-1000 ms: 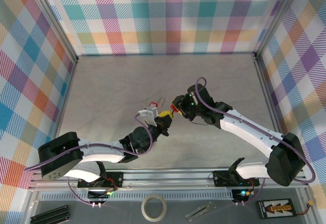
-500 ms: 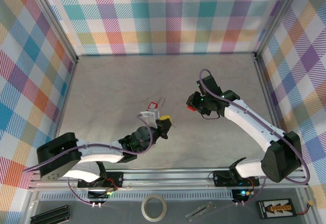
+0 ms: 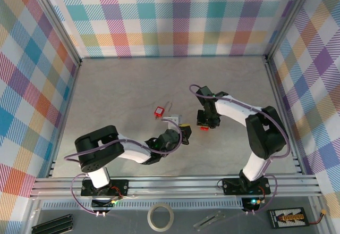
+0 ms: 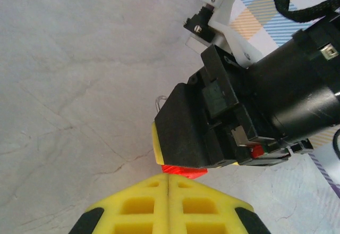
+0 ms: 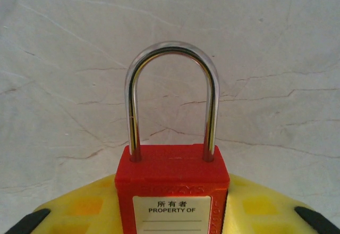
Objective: Unlock with the key
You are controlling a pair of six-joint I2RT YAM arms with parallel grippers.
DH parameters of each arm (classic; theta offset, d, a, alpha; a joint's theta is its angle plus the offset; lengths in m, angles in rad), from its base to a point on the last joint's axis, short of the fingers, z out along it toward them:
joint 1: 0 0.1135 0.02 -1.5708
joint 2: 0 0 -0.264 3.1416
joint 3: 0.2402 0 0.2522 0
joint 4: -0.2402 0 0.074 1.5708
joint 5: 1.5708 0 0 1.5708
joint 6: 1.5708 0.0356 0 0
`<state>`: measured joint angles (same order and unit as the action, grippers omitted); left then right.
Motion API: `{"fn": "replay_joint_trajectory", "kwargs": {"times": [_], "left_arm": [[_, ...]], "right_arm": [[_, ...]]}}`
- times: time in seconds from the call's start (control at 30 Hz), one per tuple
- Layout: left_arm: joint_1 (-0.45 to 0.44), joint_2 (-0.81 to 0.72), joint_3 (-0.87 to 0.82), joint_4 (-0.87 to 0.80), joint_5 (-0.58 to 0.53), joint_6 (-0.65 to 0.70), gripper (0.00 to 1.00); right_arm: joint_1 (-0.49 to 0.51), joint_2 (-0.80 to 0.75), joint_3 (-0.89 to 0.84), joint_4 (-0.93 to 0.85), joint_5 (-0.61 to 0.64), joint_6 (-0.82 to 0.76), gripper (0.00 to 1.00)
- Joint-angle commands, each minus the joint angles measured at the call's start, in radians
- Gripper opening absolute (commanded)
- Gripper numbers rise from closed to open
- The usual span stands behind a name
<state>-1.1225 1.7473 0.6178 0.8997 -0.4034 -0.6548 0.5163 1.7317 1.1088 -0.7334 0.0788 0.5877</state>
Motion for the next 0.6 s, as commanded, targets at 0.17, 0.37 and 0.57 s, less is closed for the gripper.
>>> {"fn": "replay_joint_trajectory", "kwargs": {"times": [0.17, 0.37, 0.57], "left_arm": [[-0.032, 0.094, 0.037, -0.013, 0.039, -0.061, 0.00], [-0.062, 0.103, 0.001, -0.035, 0.101, -0.089, 0.20], [-0.079, -0.084, -0.082, -0.078, 0.154, -0.058, 0.71]], "right_arm": [[-0.045, -0.001, 0.065, -0.057, -0.035, -0.081, 0.76], [-0.057, -0.118, 0.103, -0.138, -0.037, -0.070, 0.85], [-0.056, -0.289, 0.027, -0.166, -0.093, 0.000, 0.87]]}}
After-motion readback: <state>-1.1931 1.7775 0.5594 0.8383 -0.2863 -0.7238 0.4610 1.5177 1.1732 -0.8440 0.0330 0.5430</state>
